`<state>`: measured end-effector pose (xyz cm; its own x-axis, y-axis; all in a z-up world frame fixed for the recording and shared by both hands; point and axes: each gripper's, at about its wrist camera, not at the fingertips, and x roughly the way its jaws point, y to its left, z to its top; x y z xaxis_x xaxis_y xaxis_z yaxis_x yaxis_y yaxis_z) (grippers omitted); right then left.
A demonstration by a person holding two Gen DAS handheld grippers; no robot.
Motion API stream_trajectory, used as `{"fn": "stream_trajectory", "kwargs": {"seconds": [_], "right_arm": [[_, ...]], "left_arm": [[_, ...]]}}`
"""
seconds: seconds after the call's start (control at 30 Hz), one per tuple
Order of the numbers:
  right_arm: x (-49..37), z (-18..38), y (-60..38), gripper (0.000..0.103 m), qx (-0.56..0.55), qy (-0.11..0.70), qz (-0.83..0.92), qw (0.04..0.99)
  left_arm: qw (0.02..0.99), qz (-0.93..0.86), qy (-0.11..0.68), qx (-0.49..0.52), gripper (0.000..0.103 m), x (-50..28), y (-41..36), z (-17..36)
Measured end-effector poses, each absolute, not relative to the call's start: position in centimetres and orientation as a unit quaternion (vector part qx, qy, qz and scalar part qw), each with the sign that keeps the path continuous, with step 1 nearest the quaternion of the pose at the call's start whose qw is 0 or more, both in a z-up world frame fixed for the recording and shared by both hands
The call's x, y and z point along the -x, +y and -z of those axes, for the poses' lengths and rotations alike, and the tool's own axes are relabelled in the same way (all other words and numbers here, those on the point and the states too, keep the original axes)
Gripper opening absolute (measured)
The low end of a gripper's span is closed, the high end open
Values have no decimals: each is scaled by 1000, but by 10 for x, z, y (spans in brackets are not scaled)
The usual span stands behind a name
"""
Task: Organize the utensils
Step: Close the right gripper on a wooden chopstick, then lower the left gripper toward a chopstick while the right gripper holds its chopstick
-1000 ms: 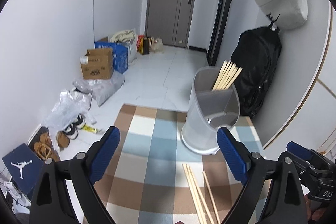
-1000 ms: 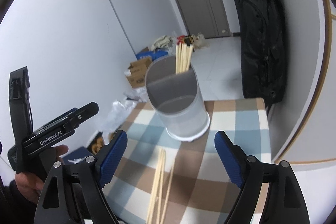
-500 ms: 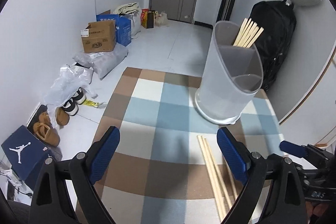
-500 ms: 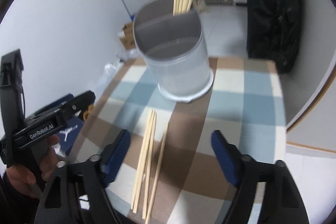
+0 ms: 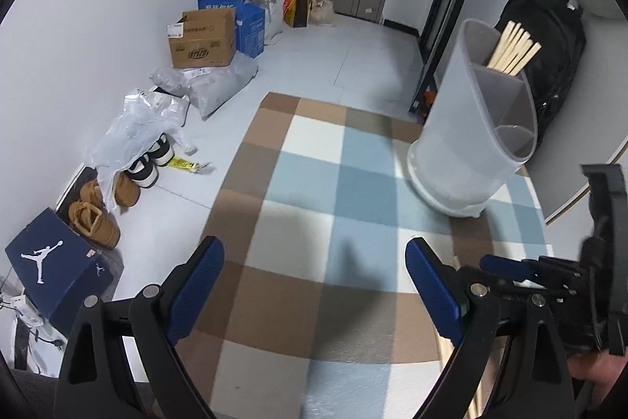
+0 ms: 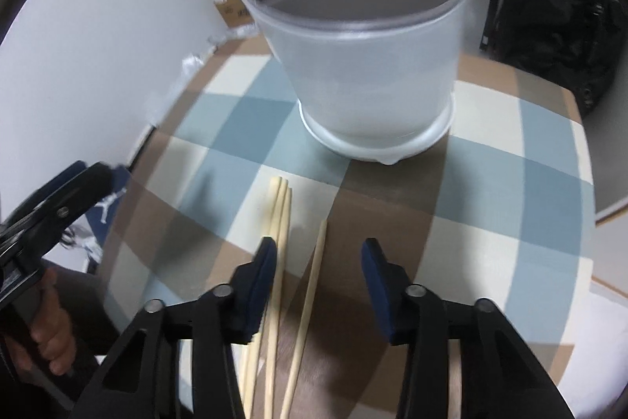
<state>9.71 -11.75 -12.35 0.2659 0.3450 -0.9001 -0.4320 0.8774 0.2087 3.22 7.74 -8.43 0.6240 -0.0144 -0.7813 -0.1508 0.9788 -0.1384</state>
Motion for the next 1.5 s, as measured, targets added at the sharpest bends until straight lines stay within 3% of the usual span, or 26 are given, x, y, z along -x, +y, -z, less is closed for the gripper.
{"fn": "stream_trajectory", "kwargs": {"seconds": [0.2, 0.43, 0.87, 1.5], "right_arm": [[-102, 130, -107, 29, 61, 558, -234, 794], [-103, 129, -101, 5, 104, 550, -207, 803], [-96, 113, -124, 3, 56, 513, -203, 832], [-94, 54, -210, 3, -130, 454, -216, 855]], "left_arm": [[895, -49, 435, 86, 91, -34, 85, 85], [893, -51, 444, 57, 91, -33, 84, 89], [891, -52, 449, 43, 91, -35, 79, 92], [853, 5, 521, 38, 91, -56, 34, 116]]}}
